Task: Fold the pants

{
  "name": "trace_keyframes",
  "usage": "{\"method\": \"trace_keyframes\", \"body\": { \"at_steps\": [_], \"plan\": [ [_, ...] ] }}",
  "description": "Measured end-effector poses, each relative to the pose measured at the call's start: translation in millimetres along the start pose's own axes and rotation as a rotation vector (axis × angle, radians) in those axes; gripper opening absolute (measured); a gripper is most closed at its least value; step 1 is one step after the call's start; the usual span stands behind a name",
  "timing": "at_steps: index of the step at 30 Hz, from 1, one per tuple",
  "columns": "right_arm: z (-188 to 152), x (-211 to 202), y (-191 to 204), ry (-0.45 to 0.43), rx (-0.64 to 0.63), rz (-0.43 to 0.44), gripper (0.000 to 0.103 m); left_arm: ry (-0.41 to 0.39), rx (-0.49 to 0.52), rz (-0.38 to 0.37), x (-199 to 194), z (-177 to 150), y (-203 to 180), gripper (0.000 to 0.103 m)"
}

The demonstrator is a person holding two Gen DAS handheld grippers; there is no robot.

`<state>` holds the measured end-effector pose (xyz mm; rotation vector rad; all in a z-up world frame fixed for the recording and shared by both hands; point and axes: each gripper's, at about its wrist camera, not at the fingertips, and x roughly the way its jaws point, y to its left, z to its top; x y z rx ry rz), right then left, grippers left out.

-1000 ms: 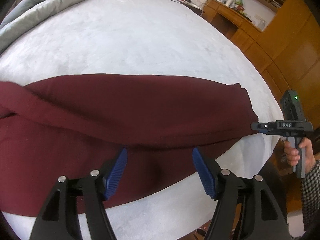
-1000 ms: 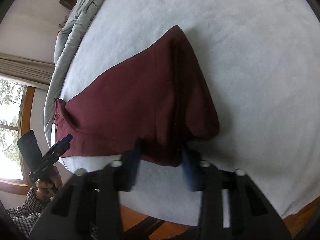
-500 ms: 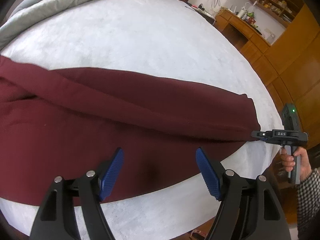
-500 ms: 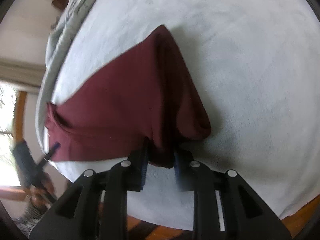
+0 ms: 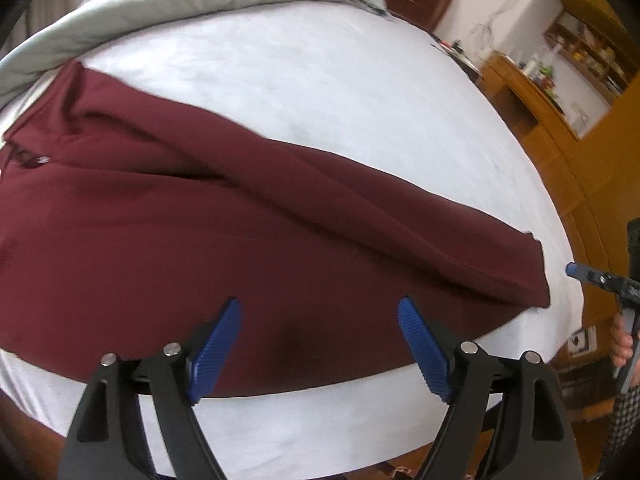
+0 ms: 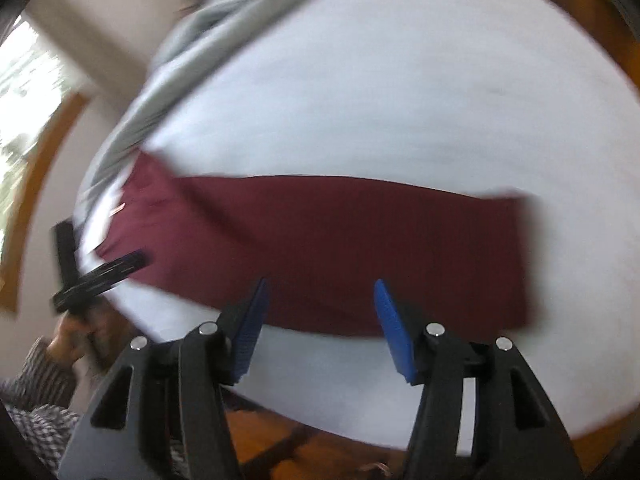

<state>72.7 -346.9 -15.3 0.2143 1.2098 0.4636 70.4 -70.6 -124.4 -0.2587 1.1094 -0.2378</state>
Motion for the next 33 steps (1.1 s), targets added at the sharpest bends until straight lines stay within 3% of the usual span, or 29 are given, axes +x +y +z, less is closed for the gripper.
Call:
{"method": "trace_keyframes", "body": {
  "at_steps": [5, 9, 12, 13, 16, 22, 25, 33],
  "plan": [
    [30.2, 91.9, 90.7, 0.109, -0.219, 0.038, 0.059, 0.005, -0.054, 0.028, -10.3, 13.4, 31.4, 0.082],
    [39.1, 140.7, 115.8, 0.174, -0.247, 0.056, 0.060, 0.007, -0.070, 0.052, -16.7, 26.1, 47.9, 0.086],
    [38.6, 159.7, 118.6, 0.201, -0.243, 0.055, 0.060, 0.021, -0.076, 0.059, -16.3, 37.4, 57.6, 0.087],
    [39.0, 163.6, 119.5, 0.206, -0.244, 0.043, 0.055, 0.022, -0.078, 0.060, -15.9, 41.1, 59.9, 0.087],
    [41.7, 178.1, 117.4, 0.229, -0.226, 0.006, 0.013, 0.020, -0.085, 0.065, -12.1, 56.2, 65.7, 0.088],
    [36.9, 171.2, 109.9, 0.205, -0.187, 0.086, 0.010, 0.043, -0.153, 0.058, 5.5, 100.8, 81.9, 0.091],
    [32.5, 178.7, 102.7, 0.215, -0.159, 0.103, 0.010, 0.100, -0.181, 0.059, 25.3, 128.8, 86.6, 0.091],
    [33.6, 182.2, 95.1, 0.202, -0.122, 0.159, 0.010, 0.274, -0.216, 0.186, 80.5, 188.4, 105.9, 0.091]
  ]
}}
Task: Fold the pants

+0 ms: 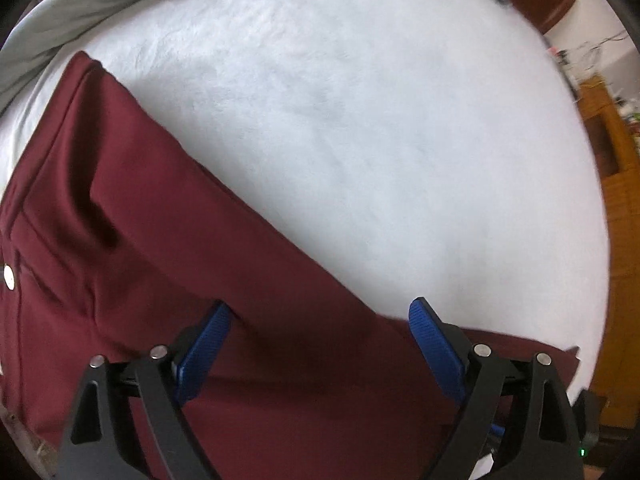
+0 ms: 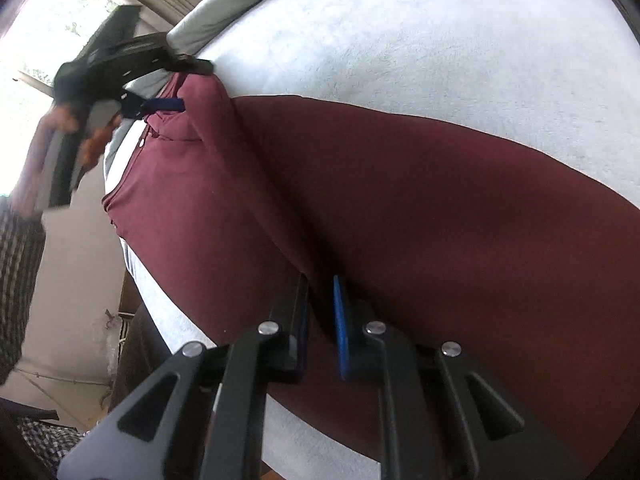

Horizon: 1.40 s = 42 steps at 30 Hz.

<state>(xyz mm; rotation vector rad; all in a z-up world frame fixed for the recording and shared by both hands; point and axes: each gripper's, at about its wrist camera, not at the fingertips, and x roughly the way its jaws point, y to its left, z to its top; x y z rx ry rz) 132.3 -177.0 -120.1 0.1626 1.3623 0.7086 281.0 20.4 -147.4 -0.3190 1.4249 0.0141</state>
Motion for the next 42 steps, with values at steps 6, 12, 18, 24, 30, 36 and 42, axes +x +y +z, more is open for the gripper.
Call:
{"method": "trace_keyframes", "body": {
  "at_steps": [6, 12, 18, 24, 30, 36, 42],
  "plan": [
    [-1.5, -1.1, -4.1, -0.012, 0.008, 0.036, 0.010, 0.122, 0.007, 0.109, 23.4, 29.1, -5.1, 0.091],
    [-3.4, -1.0, -9.1, -0.023, 0.005, 0.059, 0.010, 0.325, -0.017, 0.202, 54.4, 56.9, -10.3, 0.094],
    [-5.9, -2.2, -13.7, -0.037, 0.009, 0.081, 0.010, 0.463, -0.052, 0.213, 73.1, 78.5, -12.9, 0.096],
    [-6.4, -7.5, -20.6, -0.044, 0.022, 0.096, 0.010, 0.479, -0.023, 0.269, 79.8, 80.6, -15.3, 0.077],
    [-6.2, -14.4, -23.1, -0.055, 0.038, 0.095, 0.010, 0.383, -0.019, 0.232, 54.7, 76.4, -15.1, 0.039],
    [-7.6, -29.9, -21.6, -0.079, 0.036, 0.094, 0.010, 0.144, -0.030, 0.092, -4.9, 32.2, -7.0, 0.026],
    [-17.1, -43.3, -13.0, -0.080, -0.004, 0.063, 0.009, -0.138, -0.089, -0.070, -57.5, -57.8, 15.5, 0.025]
  ]
}}
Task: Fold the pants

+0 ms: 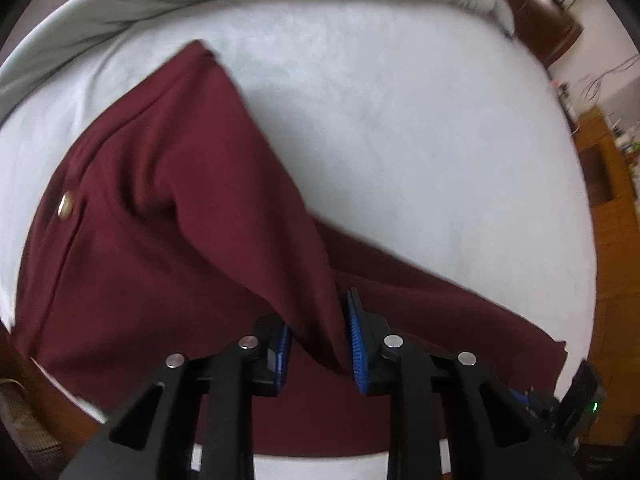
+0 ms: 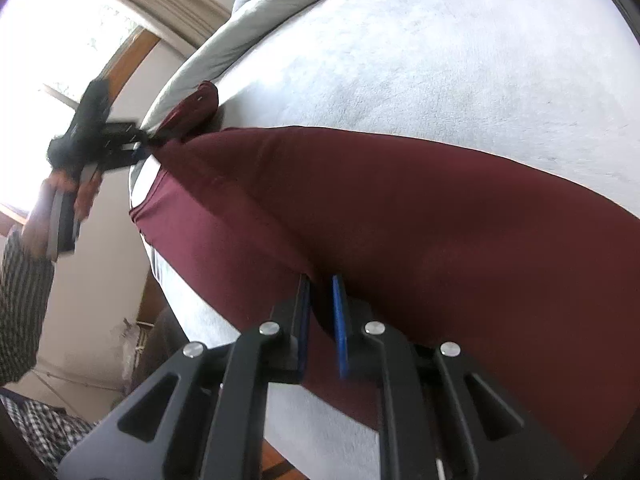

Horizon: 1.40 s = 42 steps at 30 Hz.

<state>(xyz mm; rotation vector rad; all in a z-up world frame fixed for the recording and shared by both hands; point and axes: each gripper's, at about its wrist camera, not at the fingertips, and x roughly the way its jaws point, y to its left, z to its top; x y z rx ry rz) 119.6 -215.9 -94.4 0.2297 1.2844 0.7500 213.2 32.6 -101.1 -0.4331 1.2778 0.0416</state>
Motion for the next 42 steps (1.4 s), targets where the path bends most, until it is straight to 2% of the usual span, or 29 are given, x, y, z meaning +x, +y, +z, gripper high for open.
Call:
{"method": "trace_keyframes", "body": {
  "at_steps": [1, 3, 7, 10, 11, 13, 14, 18, 20, 22, 25, 27, 29, 31, 33, 34, 37, 40, 42],
  "plan": [
    [-2.4, -1.6, 1.8, 0.004, -0.010, -0.010, 0.009, -0.037, -0.004, -0.018, -5.6, -17.9, 8.2, 0.025],
    [-8.3, -4.7, 4.7, 0.012, -0.029, -0.022, 0.009, -0.097, 0.011, -0.001, -10.3, -47.7, 12.7, 0.025],
    [-22.5, -3.7, 11.0, 0.056, -0.065, -0.066, 0.009, -0.154, 0.011, 0.013, -2.0, -91.2, 19.8, 0.025],
    [-31.1, 1.8, 17.3, 0.089, -0.087, -0.097, 0.010, -0.166, 0.018, 0.029, -4.5, -96.5, 41.3, 0.025],
    [-33.6, 3.3, 19.5, 0.096, -0.094, -0.106, 0.010, -0.168, 0.018, 0.030, -5.0, -89.5, 46.0, 0.025],
    [-39.1, 4.3, 23.6, 0.105, -0.106, -0.129, 0.010, -0.171, -0.003, 0.011, -3.4, -88.4, 59.6, 0.025],
    [-38.9, 0.3, 27.0, 0.093, -0.111, -0.130, 0.010, -0.174, -0.010, 0.002, -3.6, -101.6, 58.8, 0.025],
    [-39.3, -18.0, 29.2, 0.052, -0.123, -0.111, 0.010, -0.190, 0.014, 0.012, -6.5, -105.3, 60.8, 0.025],
    [-42.2, -3.3, 24.8, 0.102, -0.120, -0.145, 0.011, -0.179, 0.009, 0.010, 0.4, -119.0, 65.0, 0.025],
    [-45.6, 15.8, 18.7, 0.142, -0.102, -0.164, 0.012, -0.151, 0.002, 0.027, 13.1, -118.4, 67.2, 0.025],
    [-43.9, 16.0, 8.7, 0.116, -0.027, -0.122, 0.015, -0.139, 0.000, 0.027, 19.3, -114.6, 61.3, 0.025],
    [-44.9, 1.0, 3.2, 0.088, 0.014, -0.080, 0.021, -0.141, 0.002, 0.009, 13.7, -112.8, 57.6, 0.026],
    [-50.5, -16.5, -1.3, 0.053, 0.052, -0.071, 0.042, -0.133, -0.011, -0.015, 10.7, -112.0, 56.8, 0.031],
    [-58.7, -40.9, -7.3, 0.009, 0.095, -0.053, 0.044, -0.114, -0.020, -0.047, 9.6, -112.6, 51.6, 0.041],
    [-75.1, -80.2, -28.2, -0.058, 0.158, -0.133, 0.054, -0.087, -0.030, -0.100, 13.0, -114.7, 41.9, 0.047],
    [-79.2, -88.1, -31.2, -0.074, 0.181, -0.164, 0.054, -0.072, -0.035, -0.125, 15.8, -116.1, 36.4, 0.047],
    [-109.0, -138.5, -76.8, -0.155, 0.340, -0.258, 0.054, -0.027, -0.033, -0.171, 29.2, -116.6, 16.7, 0.052],
    [-141.7, -173.9, -122.8, -0.214, 0.505, -0.279, 0.054, 0.002, -0.045, -0.191, 41.8, -114.1, 4.3, 0.054],
    [-155.4, -182.3, -143.4, -0.235, 0.568, -0.253, 0.054, 0.010, -0.074, -0.195, 47.9, -110.9, 1.0, 0.057]
  ]
}}
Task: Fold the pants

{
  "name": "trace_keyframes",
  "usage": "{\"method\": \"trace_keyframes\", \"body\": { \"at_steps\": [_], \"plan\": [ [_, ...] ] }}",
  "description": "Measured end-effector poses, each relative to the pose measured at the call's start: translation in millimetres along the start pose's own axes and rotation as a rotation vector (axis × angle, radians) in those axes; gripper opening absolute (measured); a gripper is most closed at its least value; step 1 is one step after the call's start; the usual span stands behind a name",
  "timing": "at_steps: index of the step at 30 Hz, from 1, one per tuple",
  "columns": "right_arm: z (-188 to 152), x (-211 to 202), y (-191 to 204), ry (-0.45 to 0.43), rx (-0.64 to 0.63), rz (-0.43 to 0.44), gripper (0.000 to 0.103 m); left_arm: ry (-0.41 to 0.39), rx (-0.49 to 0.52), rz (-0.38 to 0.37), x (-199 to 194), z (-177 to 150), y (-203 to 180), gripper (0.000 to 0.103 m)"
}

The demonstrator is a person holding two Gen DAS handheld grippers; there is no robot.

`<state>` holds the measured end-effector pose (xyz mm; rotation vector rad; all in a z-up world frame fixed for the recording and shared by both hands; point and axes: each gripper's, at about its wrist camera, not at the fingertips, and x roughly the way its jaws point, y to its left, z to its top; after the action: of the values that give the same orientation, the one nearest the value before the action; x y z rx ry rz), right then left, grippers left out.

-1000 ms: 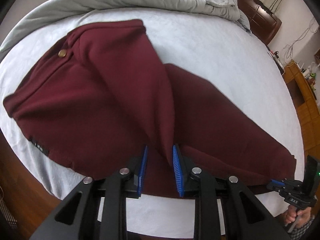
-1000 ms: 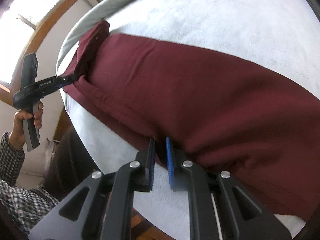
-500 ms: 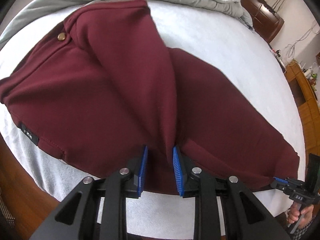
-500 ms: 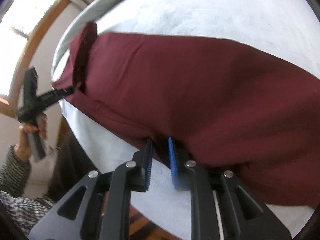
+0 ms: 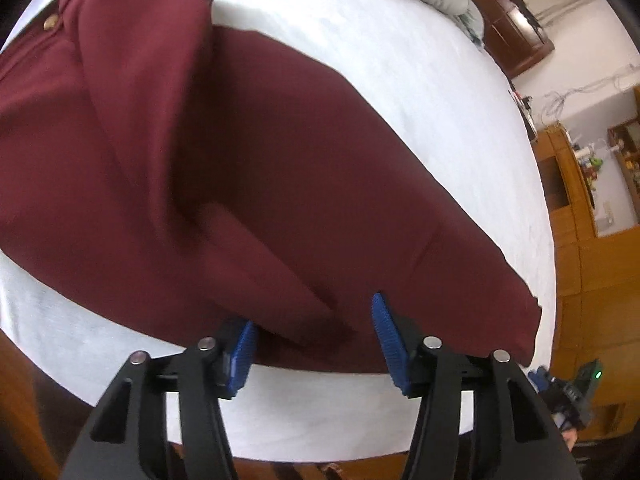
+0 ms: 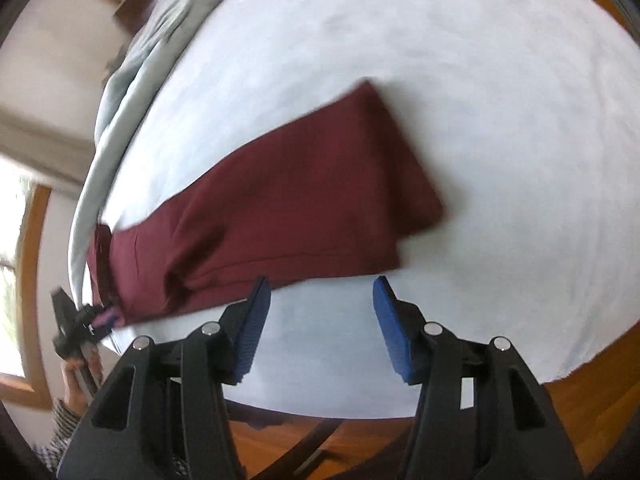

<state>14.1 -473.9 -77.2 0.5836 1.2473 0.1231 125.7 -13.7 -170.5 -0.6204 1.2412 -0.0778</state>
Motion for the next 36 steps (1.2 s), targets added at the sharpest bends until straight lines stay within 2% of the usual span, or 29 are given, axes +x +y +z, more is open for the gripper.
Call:
{"method": "trace_keyframes", "body": {
  "at_steps": [4, 10, 12, 16, 17, 20, 24, 26, 29, 31, 32, 36],
  "plan": [
    [1.1, 9.2, -15.9, -0.010, 0.060, 0.105, 0.050, 0.003, -0.057, -0.006, 2.0, 4.2, 3.0, 0.059],
    [3.7, 26.9, -28.9, 0.017, 0.104, 0.089, 0.047, 0.013, -0.068, 0.005, 5.9, 7.4, 1.9, 0.059],
    [4.3, 21.9, -38.1, 0.005, 0.145, 0.094, 0.046, 0.010, -0.051, 0.023, 5.7, 5.0, 0.0, 0.059],
    [2.3, 16.5, -45.7, -0.018, 0.156, 0.109, 0.050, 0.004, -0.001, 0.064, 7.1, 2.0, -9.0, 0.059],
    [3.0, 19.0, -45.3, -0.017, 0.155, 0.119, 0.045, 0.003, 0.012, 0.074, 7.8, 1.3, -10.7, 0.060],
    [9.3, 21.1, -39.4, -0.025, 0.123, 0.109, 0.028, 0.000, 0.050, 0.103, 9.2, -0.7, -18.0, 0.064],
    [14.8, 3.5, -21.2, -0.060, 0.006, 0.036, 0.022, -0.001, 0.087, 0.131, 11.1, -4.3, -26.6, 0.065],
    [19.7, -14.3, -9.8, -0.111, -0.043, -0.008, 0.019, -0.003, 0.094, 0.139, 11.7, -4.7, -30.2, 0.066],
    [29.0, -45.4, 5.9, -0.214, -0.119, 0.035, 0.017, -0.014, 0.101, 0.148, 13.2, -8.1, -36.5, 0.067],
    [33.5, -51.9, 11.4, -0.238, -0.166, 0.005, 0.017, -0.023, 0.106, 0.150, 13.8, -11.1, -38.4, 0.069],
    [37.6, -43.6, 6.4, -0.205, -0.160, -0.049, 0.017, -0.027, 0.114, 0.154, 14.6, -12.3, -39.9, 0.071],
    [36.0, 6.6, -31.1, -0.017, -0.032, -0.139, 0.017, -0.034, 0.168, 0.182, 17.5, -18.1, -47.4, 0.074]
  ]
}}
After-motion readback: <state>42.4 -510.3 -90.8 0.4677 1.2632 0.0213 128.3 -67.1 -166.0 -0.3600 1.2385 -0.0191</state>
